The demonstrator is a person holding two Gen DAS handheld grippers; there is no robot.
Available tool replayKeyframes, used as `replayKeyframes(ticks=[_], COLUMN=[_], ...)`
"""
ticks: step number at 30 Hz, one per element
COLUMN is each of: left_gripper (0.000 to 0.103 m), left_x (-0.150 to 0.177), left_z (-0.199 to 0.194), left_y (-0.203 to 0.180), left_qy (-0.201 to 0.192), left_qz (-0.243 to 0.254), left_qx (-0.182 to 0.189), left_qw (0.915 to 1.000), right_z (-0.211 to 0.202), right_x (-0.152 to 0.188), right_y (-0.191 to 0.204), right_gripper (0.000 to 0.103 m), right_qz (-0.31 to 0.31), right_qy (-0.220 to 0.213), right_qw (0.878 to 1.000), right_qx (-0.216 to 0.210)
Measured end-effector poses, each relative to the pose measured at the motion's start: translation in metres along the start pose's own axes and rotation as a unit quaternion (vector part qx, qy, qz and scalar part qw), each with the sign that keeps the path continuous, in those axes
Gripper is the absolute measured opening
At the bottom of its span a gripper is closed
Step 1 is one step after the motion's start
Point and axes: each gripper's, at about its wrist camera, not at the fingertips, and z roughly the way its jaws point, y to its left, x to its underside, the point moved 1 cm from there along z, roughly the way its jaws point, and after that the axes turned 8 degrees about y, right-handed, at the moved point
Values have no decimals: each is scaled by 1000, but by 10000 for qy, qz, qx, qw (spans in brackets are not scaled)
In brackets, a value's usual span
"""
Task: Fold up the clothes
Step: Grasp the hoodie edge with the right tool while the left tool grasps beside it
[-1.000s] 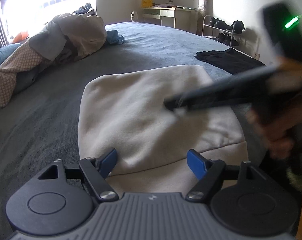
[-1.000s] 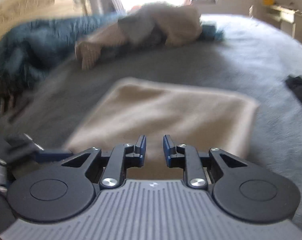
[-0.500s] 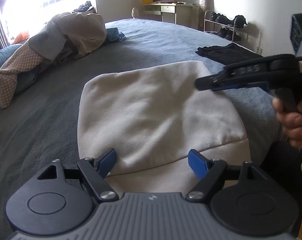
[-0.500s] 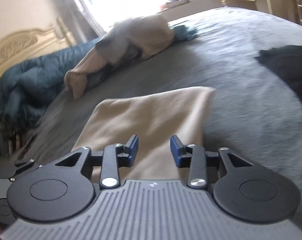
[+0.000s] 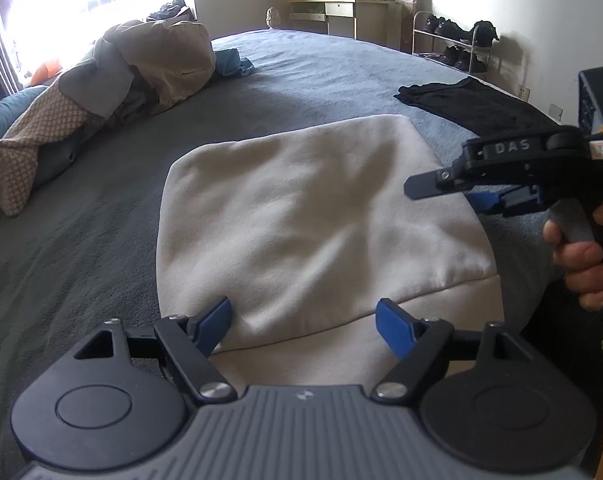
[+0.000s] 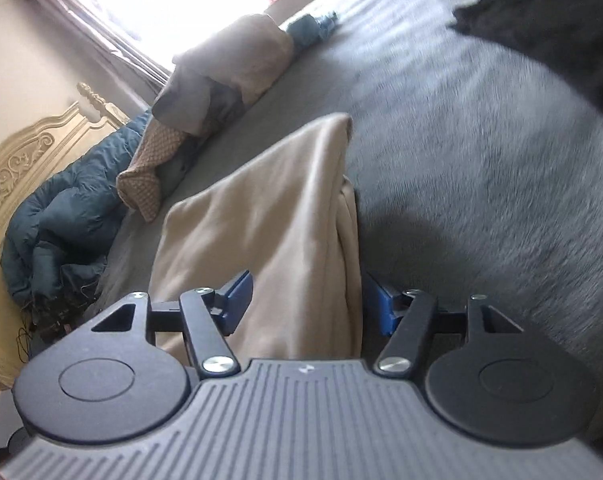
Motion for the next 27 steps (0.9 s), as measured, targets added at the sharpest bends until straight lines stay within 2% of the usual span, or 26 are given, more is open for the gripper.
replayKeyframes(ticks=[4,7,11,13,17,24,27], left_gripper=[80,79,81,81,82,82,83], left_x=[3,11,21,25,37,49,64], left_z=[-3,-19,-33,-26,5,-1,0], left_y=[5,20,44,58,72,77,72], left_qy=[-100,-424,-786,-739,-355,-607,-626], left_qz=[-65,-279,-490,-653,-863,-954,-827], left_qx=[97,279,73,71,204,339,317], left_qw=[9999,9983,9957,9951,9954,9930,9941], right_z=[9,7,-6,-12,2,1,-9], right_x=[-1,-1,2,5,12,15,23], right_y=[-6,-8,-9,-9,-12,2,11], right_gripper=[63,63,63,63,63,63,64], right_qz=[307,452,367,281,220,-284,-606], right_qy=[74,28,-230,-370,-197,-220,-241], right_qw=[9992,9984,9988,9987,9996,9989,9975], right_qx=[-249,-335,-226,-188,-27,294,258])
